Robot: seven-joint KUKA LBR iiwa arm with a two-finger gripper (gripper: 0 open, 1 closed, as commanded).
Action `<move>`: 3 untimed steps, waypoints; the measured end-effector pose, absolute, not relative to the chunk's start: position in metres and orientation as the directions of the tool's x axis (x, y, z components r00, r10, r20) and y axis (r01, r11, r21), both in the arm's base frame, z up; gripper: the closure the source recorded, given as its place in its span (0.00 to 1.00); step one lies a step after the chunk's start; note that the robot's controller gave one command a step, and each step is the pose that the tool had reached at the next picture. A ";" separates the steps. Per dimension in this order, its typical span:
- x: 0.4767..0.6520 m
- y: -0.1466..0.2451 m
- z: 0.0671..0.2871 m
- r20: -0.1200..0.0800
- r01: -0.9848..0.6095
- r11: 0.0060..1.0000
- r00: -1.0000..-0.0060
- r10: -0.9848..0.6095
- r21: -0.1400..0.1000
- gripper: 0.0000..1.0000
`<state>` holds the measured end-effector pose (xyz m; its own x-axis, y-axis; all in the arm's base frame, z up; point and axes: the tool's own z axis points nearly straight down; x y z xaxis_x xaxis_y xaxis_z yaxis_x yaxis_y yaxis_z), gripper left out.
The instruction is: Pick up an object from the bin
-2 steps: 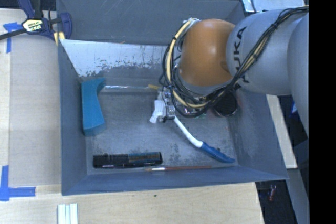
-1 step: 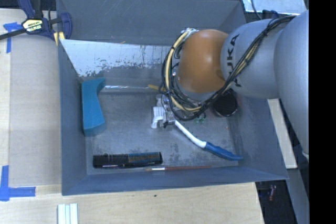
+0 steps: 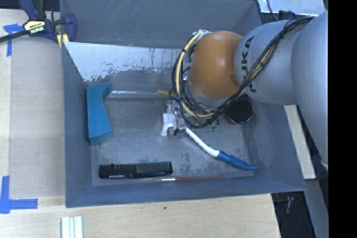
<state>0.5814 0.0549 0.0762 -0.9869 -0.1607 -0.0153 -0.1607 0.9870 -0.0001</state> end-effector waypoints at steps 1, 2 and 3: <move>0.581 0.055 0.076 -0.015 -0.160 0.987 -0.987 -0.160 0.000 1.00; 0.581 0.055 0.076 -0.015 -0.160 0.987 -0.987 -0.160 0.000 1.00; 0.581 0.055 0.076 -0.015 -0.160 0.987 -0.987 -0.160 0.000 1.00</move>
Offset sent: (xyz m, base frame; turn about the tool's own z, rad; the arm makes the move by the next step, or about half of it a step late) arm 0.0000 0.0000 0.0000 0.0000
